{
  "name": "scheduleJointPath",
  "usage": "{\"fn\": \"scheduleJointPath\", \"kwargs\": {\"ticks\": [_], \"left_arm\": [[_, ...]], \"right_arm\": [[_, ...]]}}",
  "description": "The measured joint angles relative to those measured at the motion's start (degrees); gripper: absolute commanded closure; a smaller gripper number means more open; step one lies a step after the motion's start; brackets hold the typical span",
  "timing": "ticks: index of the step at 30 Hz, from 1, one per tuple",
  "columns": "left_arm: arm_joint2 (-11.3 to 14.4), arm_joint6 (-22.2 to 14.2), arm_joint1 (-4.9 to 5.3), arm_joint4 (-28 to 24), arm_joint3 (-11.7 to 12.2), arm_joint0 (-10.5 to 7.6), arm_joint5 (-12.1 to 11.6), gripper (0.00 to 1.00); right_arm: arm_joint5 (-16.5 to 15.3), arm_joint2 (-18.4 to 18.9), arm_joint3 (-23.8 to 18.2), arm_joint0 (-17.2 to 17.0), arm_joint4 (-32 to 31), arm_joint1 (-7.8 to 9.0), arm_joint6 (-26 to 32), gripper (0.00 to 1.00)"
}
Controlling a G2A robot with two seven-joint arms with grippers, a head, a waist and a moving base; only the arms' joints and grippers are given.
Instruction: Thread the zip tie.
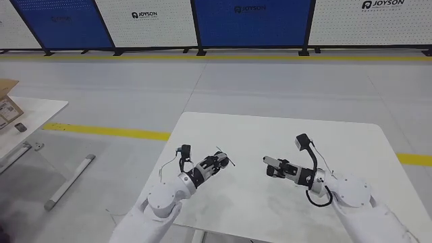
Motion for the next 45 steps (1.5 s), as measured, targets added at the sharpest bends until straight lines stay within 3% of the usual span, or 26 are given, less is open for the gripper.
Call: {"fn": "scheduleJointPath", "kwargs": {"ticks": [4,7,10,14,18,21,28,31,41,45], "left_arm": [[-2.7,-0.3,0.19,-3.9,-7.1,3.70,-5.6,1.00],[-4.3,-1.0,0.40,-4.8,-13.3,7.13,-7.6,1.00],[-5.4,-1.4,0.69,-2.3,-18.2,10.28,-7.6,1.00],[-5.6,-0.5,0.88,1.7,-21.0,12.82,-5.4,1.00],[-3.5,2.1,0.65,6.2,-18.1,11.41,-2.6,1.00],[-0.6,3.7,0.15,7.1,-13.3,8.07,-0.9,1.00],[6.0,7.5,-1.40,8.0,-0.9,-0.31,-0.9,1.00],[7.6,6.9,-1.80,7.6,2.5,-2.29,-1.4,1.00],[7.8,6.1,-1.87,6.9,2.8,-2.53,-2.1,1.00],[8.5,5.8,-2.09,5.9,4.6,-2.93,-1.6,1.00]], "right_arm": [[0.0,0.0,0.0,0.0,0.0,0.00,0.0,0.00],[0.0,0.0,0.0,0.0,0.0,0.00,0.0,0.00],[0.0,0.0,0.0,0.0,0.0,0.00,0.0,0.00],[0.0,0.0,0.0,0.0,0.0,0.00,0.0,0.00],[0.0,0.0,0.0,0.0,0.0,0.00,0.0,0.00],[0.0,0.0,0.0,0.0,0.0,0.00,0.0,0.00],[0.0,0.0,0.0,0.0,0.0,0.00,0.0,0.00],[0.0,0.0,0.0,0.0,0.0,0.00,0.0,0.00],[0.0,0.0,0.0,0.0,0.0,0.00,0.0,0.00],[0.0,0.0,0.0,0.0,0.0,0.00,0.0,0.00]]}}
